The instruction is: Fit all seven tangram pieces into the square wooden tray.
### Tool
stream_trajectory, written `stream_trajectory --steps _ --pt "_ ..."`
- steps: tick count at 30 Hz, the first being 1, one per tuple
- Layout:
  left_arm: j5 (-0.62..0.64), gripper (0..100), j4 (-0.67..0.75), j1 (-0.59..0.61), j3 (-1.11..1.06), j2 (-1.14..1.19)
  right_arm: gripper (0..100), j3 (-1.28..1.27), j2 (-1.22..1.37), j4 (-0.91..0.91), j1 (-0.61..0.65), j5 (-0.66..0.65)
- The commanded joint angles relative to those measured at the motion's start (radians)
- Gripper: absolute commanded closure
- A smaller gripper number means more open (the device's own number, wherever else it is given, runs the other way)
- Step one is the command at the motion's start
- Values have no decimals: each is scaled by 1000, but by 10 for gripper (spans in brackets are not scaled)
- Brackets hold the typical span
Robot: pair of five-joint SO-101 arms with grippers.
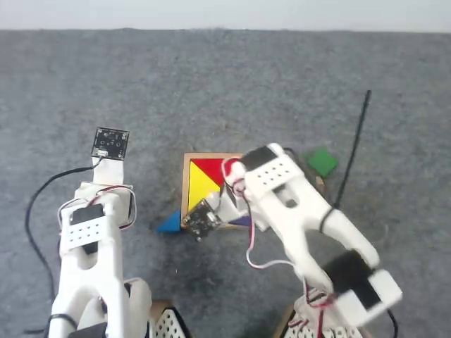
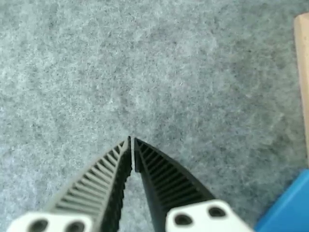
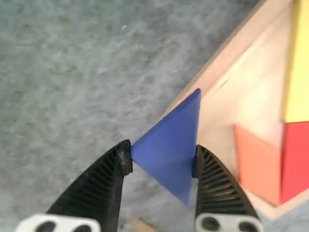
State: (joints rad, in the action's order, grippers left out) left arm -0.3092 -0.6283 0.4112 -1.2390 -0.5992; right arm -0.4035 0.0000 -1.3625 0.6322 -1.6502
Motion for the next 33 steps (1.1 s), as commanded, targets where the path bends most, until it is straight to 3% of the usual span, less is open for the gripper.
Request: stream_trajectory --steps 1,13,21,33 --pt "-12 984 18 3 4 -31 898 114 48 16 35 12" --pt "-12 984 20 3 4 -31 893 265 254 24 45 9" --pt "-12 984 20 3 4 -31 776 273 265 22 18 3" --pt "-12 984 20 3 4 -31 768 276 255 -41 -21 -11"
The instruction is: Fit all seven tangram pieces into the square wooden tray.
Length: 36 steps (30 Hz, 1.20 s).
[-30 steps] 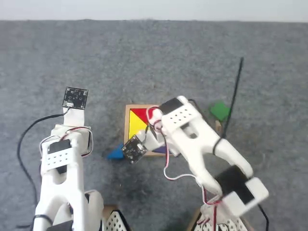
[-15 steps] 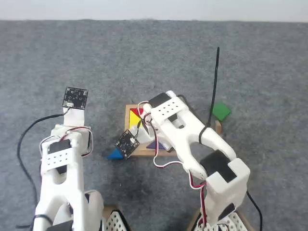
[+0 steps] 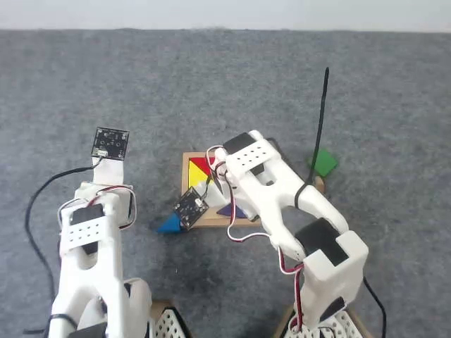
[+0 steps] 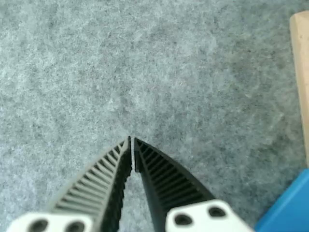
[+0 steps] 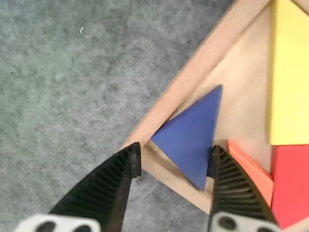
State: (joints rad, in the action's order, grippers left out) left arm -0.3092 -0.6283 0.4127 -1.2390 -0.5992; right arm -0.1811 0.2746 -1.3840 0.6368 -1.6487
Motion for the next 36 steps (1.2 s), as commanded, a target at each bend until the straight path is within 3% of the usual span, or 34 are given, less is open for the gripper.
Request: stream_trajectory --steps 1,8,11,16,21,29,36 --pt "-12 984 20 2 4 -31 768 60 -19 -19 -25 -11" --pt "-12 984 20 2 4 -32 774 123 -74 -30 -19 123" --pt "-12 984 20 2 4 -32 834 123 -128 -24 -8 186" --pt "-12 984 20 2 4 -34 989 106 -105 148 51 417" --pt "-12 984 20 3 4 -34 980 100 8 312 116 652" --pt "-12 984 20 3 4 -34 979 103 36 291 96 661" --pt "-12 984 20 3 4 -34 978 130 44 25 65 525"
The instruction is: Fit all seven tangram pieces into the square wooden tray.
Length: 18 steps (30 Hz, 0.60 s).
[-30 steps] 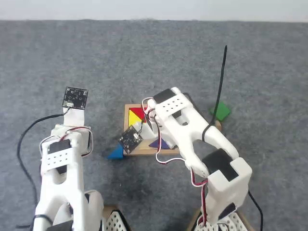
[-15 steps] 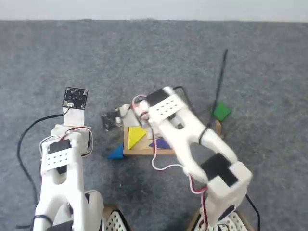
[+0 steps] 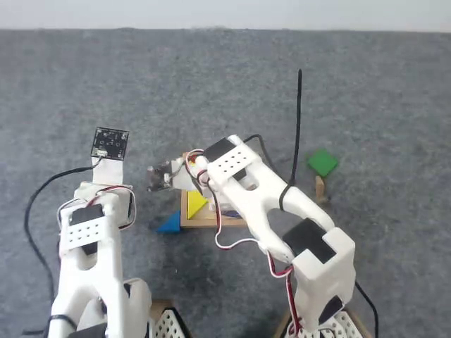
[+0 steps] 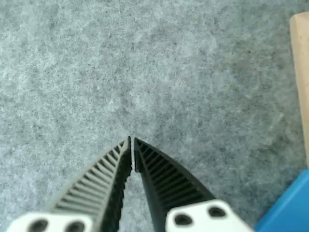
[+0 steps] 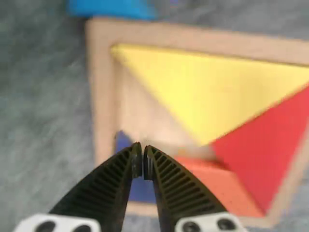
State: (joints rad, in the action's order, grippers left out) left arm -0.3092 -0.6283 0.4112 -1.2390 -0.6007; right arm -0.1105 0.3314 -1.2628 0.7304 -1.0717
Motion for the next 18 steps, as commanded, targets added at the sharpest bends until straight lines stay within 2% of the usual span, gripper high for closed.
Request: stream_trajectory --steps 1,5,11,18 --pt "-12 984 20 5 4 -32 978 60 -13 -113 -39 -52" --pt "-12 984 20 5 4 -32 978 66 -21 -119 -82 -55" --pt "-12 984 20 5 4 -32 978 172 -22 -128 -81 -48" --pt "-12 984 20 5 4 -32 978 351 -21 -128 -131 187"
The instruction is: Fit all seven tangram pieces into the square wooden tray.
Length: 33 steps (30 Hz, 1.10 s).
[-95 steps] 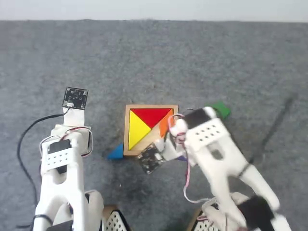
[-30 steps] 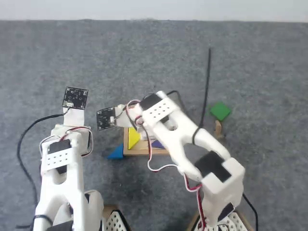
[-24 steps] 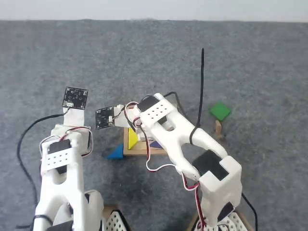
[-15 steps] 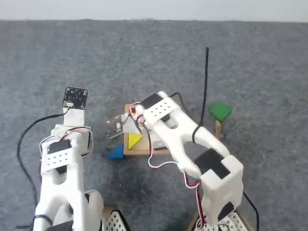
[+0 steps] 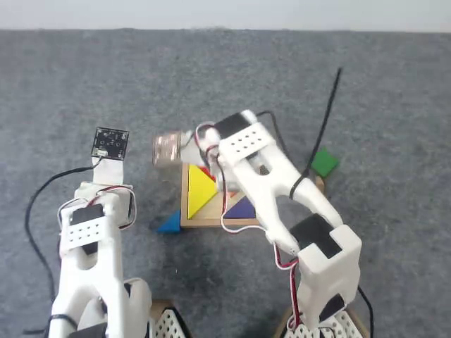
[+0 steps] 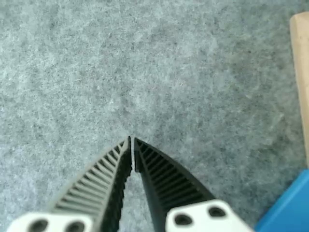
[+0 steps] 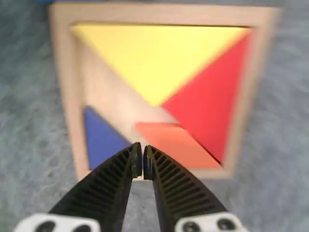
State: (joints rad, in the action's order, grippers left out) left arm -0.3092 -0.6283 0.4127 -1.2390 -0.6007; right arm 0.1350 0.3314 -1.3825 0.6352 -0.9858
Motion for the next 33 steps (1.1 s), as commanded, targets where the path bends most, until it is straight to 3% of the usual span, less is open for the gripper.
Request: stream_trajectory --steps 1,4,8,17,23,33 --pt "-12 984 20 3 4 -32 977 124 -21 -10 -48 140" --pt "-12 984 20 3 4 -32 938 133 -16 -21 -73 226" --pt "-12 984 20 3 4 -32 786 61 -8 -15 -67 221" --pt "-12 984 20 3 4 -34 640 -213 -13 265 -30 258" --pt "-46 984 18 3 2 -34 525 -272 -13 340 -28 258" --pt "-48 984 18 3 2 -34 503 -482 -243 406 -1 262"
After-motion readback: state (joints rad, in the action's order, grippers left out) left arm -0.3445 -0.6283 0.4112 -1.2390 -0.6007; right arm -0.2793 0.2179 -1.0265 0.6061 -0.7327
